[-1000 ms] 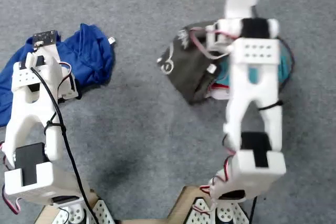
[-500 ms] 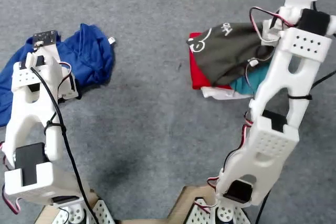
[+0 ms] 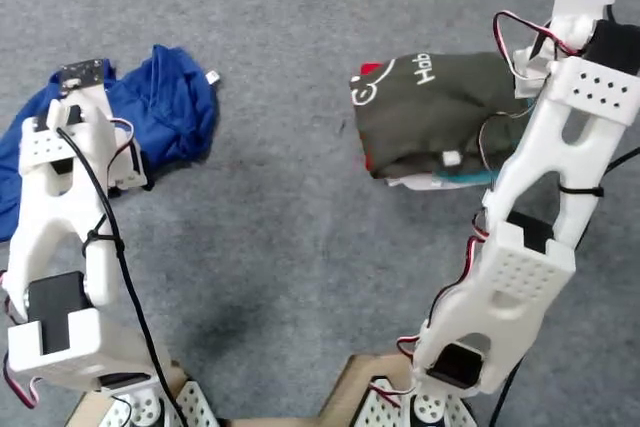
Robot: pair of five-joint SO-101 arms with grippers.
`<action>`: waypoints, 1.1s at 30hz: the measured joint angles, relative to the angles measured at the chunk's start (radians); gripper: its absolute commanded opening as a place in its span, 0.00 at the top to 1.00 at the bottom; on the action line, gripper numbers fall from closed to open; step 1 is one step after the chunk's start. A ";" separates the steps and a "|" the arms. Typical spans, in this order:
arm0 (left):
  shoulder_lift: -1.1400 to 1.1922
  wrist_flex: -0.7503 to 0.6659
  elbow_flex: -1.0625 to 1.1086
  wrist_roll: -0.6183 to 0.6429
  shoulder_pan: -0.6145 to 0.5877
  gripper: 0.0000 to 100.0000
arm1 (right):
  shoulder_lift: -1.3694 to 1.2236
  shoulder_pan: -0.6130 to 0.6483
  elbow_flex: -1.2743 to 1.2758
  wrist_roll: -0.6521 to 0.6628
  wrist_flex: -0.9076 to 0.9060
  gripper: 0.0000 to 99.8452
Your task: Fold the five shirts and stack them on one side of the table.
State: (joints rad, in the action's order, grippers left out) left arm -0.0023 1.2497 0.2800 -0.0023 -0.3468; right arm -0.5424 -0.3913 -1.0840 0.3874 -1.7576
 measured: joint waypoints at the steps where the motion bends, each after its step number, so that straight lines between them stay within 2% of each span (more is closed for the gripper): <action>1: 0.000 0.011 -0.017 0.000 -0.006 0.82 | 0.000 0.000 -0.012 0.000 0.000 0.71; 5: 0.000 0.066 -0.101 0.000 -0.048 0.82 | 0.000 0.002 -0.040 -0.008 0.000 0.99; 8: 0.000 0.095 -0.164 0.002 -0.086 0.82 | 0.000 0.023 -0.029 -0.043 0.012 0.94; 12: 0.000 0.106 -0.193 -0.011 -0.132 0.82 | 0.002 0.061 0.075 -0.127 0.014 0.99; 14: 0.000 0.106 -0.193 -0.034 -0.143 0.82 | 0.002 0.080 0.153 -0.153 0.043 0.98; 19: 0.000 0.106 -0.193 -0.049 -0.184 0.82 | -0.040 0.055 0.373 -0.161 0.252 0.99; 23: 0.000 0.071 -0.190 -0.084 -0.226 0.77 | -0.081 0.011 0.451 -0.163 0.396 0.99; 28: 0.060 -0.020 -0.172 -0.118 -0.256 0.68 | -0.081 0.018 0.410 -0.161 0.339 0.99; 33: 0.210 -0.060 -0.201 -0.083 -0.273 0.70 | -0.066 0.075 0.262 -0.161 0.180 0.99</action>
State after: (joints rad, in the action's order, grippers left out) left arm 0.2079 1.1899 0.0790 -0.0852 -0.6199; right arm -0.6084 -0.3161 -0.8216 0.2263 -1.5781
